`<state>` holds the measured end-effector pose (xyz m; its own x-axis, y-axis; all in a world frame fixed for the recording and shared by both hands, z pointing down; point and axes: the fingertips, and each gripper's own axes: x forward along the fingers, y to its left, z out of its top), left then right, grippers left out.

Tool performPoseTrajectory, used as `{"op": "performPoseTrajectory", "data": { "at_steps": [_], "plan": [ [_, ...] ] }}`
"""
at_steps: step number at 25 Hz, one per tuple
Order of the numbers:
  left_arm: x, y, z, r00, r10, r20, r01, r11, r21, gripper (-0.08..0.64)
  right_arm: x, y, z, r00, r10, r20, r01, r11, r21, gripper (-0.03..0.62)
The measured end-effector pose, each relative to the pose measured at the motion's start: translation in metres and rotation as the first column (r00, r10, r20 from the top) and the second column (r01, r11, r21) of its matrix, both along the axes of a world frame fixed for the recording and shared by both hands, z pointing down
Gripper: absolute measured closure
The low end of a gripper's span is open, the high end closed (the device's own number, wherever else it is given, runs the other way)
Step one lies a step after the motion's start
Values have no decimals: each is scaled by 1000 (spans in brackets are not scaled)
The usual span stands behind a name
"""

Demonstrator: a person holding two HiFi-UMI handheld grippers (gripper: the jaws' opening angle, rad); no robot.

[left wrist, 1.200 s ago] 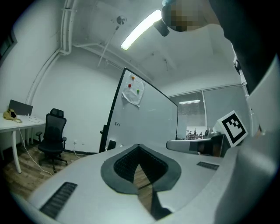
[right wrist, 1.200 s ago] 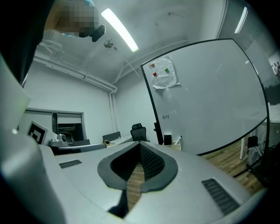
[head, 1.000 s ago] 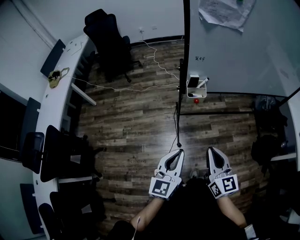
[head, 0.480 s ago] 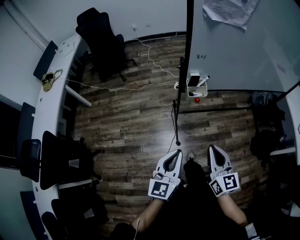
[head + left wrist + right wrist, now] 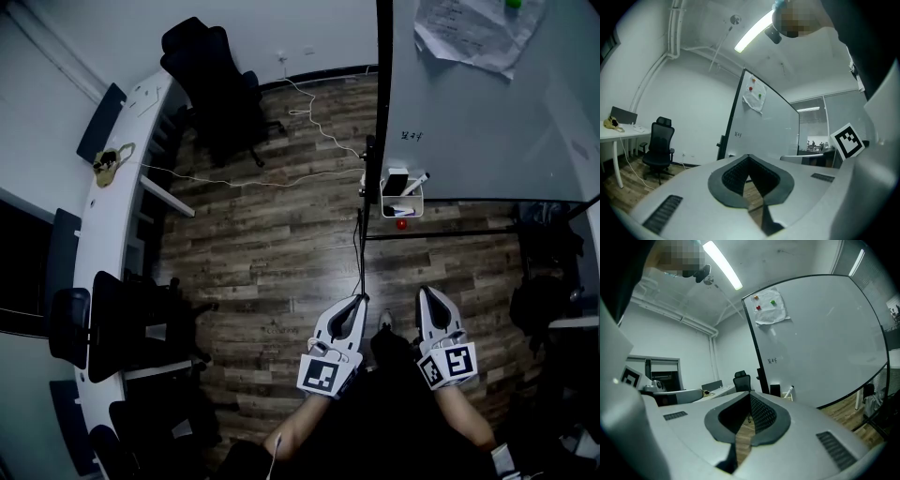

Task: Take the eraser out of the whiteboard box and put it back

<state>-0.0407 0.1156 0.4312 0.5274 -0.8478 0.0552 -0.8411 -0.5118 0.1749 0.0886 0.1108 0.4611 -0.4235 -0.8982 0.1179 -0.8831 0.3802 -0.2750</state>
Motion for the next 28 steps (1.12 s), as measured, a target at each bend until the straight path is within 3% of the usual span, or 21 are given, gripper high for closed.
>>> {"op": "performPoseTrajectory", "data": {
  "at_steps": [15,28],
  "plan": [
    [47,-95,1,999,-53,2,53,999,4,554,33,-103,5,997,-74,29,74,997,0,577],
    [36,-123,4,992,-127,25,127,992,-10,554,23,-150,14,994,-110,22,111,994,-21,577]
  ]
}}
